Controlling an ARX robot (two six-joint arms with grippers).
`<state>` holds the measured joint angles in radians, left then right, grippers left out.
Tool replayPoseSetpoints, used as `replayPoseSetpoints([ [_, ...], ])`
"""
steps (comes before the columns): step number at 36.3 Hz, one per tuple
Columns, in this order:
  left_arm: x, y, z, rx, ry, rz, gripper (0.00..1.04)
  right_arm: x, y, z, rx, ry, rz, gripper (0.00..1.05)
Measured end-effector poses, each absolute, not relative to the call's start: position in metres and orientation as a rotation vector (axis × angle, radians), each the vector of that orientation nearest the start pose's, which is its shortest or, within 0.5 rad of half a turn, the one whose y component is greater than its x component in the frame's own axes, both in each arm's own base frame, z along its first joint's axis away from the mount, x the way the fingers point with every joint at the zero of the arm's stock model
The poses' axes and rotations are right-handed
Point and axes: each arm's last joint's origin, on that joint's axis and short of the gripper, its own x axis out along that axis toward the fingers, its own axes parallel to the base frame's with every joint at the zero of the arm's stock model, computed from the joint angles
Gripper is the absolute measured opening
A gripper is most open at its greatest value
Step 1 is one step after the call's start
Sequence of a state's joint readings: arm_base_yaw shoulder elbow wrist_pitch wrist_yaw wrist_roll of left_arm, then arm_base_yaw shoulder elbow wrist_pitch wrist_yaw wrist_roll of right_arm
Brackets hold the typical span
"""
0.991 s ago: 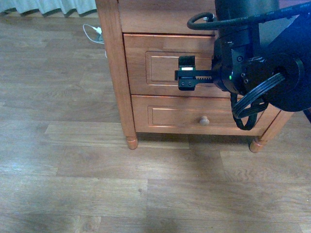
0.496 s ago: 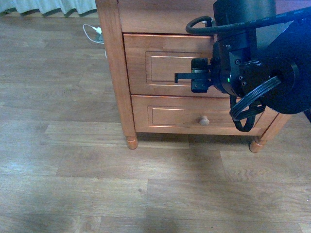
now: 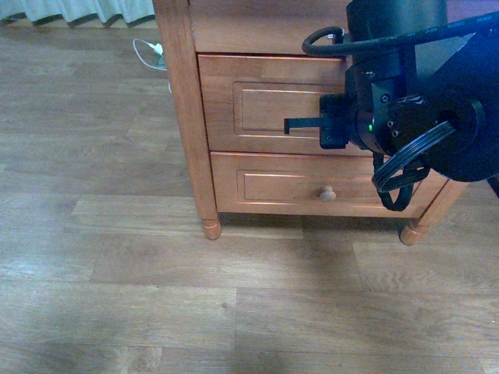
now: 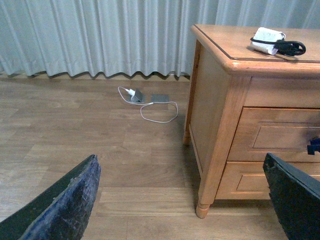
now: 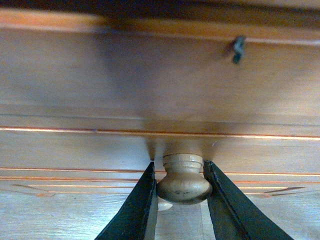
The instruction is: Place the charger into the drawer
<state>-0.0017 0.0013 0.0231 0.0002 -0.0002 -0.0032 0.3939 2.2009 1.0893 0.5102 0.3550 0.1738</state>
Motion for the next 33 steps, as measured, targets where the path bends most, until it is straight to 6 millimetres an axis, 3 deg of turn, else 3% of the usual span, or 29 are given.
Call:
replayPoseSetpoints([
  [11, 0.096, 0.0, 0.171, -0.004, -0.022, -0.002, 0.98, 0.37, 0.138, 0.074, -0.033, 0.598, 0.046, 0.23],
  [25, 0.096, 0.0, 0.171, -0.004, -0.022, -0.002, 0.98, 0.28, 0.108, 0.08, -0.05, 0.7, 0.147, 0.22],
  [33, 0.096, 0.0, 0.171, -0.004, -0.022, -0.002, 0.98, 0.251, 0.097, 0.081, -0.043, 0.728, 0.18, 0.26],
])
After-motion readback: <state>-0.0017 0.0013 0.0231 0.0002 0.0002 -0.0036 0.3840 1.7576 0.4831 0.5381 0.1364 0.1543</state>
